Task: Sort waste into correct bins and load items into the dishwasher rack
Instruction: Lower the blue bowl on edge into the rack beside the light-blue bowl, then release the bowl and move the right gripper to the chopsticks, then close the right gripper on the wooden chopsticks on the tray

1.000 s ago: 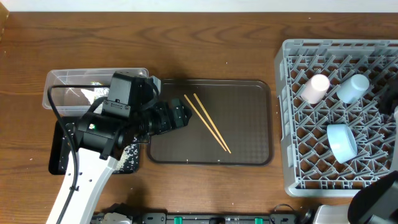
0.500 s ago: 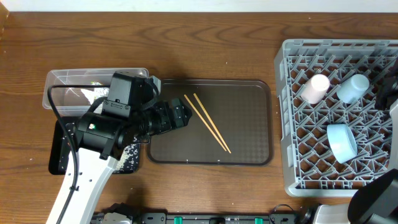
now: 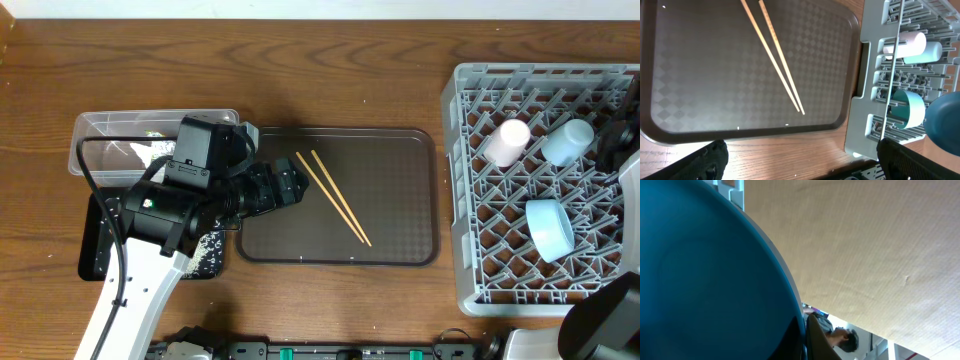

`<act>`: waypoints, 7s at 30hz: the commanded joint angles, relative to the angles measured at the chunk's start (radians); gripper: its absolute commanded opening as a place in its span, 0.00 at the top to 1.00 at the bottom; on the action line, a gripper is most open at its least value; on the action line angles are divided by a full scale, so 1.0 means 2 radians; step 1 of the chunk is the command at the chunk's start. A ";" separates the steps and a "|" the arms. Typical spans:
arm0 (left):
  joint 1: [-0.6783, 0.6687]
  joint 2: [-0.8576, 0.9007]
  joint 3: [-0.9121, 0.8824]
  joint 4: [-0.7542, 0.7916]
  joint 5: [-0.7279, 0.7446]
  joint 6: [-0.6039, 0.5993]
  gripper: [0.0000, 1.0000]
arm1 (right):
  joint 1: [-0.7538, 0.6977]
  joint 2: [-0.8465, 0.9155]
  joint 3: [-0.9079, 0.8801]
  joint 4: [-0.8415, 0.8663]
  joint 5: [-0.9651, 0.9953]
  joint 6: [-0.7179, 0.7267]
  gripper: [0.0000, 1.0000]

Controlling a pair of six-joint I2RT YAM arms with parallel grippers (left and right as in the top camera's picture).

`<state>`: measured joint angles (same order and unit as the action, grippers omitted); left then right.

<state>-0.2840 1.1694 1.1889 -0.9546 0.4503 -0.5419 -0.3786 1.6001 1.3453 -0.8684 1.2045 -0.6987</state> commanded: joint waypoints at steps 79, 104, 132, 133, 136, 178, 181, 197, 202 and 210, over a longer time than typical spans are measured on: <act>0.002 0.000 0.006 -0.001 0.005 0.007 0.02 | 0.391 -0.094 -0.004 -0.012 -0.761 0.477 0.08; 0.002 0.000 0.006 -0.001 0.005 0.007 0.02 | 0.488 0.131 -0.004 0.073 -0.731 0.522 0.19; 0.002 0.000 0.006 -0.001 0.005 0.007 0.02 | 0.558 0.234 -0.004 0.105 -0.587 0.521 0.73; 0.002 0.000 0.006 -0.001 0.005 0.007 0.02 | 0.558 0.234 -0.004 0.105 -0.587 0.521 0.75; 0.002 0.000 0.006 -0.001 0.005 0.007 0.02 | 0.558 0.234 -0.004 0.105 -0.588 0.521 0.91; 0.002 0.000 0.006 -0.001 0.005 0.007 0.02 | 0.477 0.169 0.021 -0.017 -0.593 0.506 0.47; 0.002 0.000 0.006 -0.001 0.005 0.007 0.02 | 0.474 0.158 0.021 -0.020 -0.593 0.506 0.48; 0.002 0.000 0.006 -0.001 0.005 0.007 0.02 | 0.469 0.158 0.021 -0.017 -0.576 0.506 0.80; 0.002 0.000 0.006 -0.001 0.005 0.007 0.02 | 0.472 0.158 0.020 -0.014 -0.576 0.506 0.70; 0.002 0.000 0.006 -0.001 0.005 0.007 0.02 | 0.476 0.158 0.002 0.014 -0.575 0.506 0.71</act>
<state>-0.2840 1.1694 1.1889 -0.9546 0.4503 -0.5419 0.5621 1.9282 1.3693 -0.8509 0.0418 0.3099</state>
